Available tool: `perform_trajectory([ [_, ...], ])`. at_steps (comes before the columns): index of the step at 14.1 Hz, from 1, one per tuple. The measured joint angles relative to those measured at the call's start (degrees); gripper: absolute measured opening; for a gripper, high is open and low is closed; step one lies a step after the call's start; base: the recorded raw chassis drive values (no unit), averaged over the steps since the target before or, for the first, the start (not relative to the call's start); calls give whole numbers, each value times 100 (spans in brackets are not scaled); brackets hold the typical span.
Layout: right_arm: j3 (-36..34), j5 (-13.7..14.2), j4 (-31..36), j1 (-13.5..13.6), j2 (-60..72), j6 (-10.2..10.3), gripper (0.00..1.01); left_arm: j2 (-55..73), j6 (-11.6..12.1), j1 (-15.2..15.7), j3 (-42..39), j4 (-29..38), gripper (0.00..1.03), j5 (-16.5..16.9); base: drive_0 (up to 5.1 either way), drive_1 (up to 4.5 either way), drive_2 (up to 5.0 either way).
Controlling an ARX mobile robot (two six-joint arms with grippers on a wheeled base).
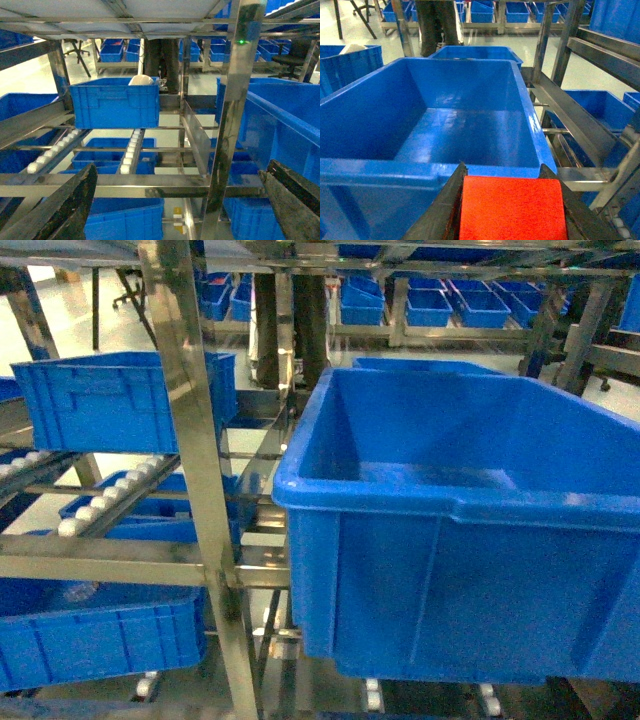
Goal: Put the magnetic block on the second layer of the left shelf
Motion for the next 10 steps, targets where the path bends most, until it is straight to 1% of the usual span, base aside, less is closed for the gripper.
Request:
perform_trajectory([
  [5,0,0,-2,0,17,0,33,0,-2,0,0,11,98,4,1,435,-432],
  [8,0,0,-7,0,35,0,33,0,-2,0,0,-9,98,2,0,0,0],
  [9,26,-33,-142,0,37,90,33,0,0,0,0,-7,98,2,0,0,0],
  [10,131,-127,-302,0,164,295,33,0,-2,0,0,-7,98,0,0,0,0],
])
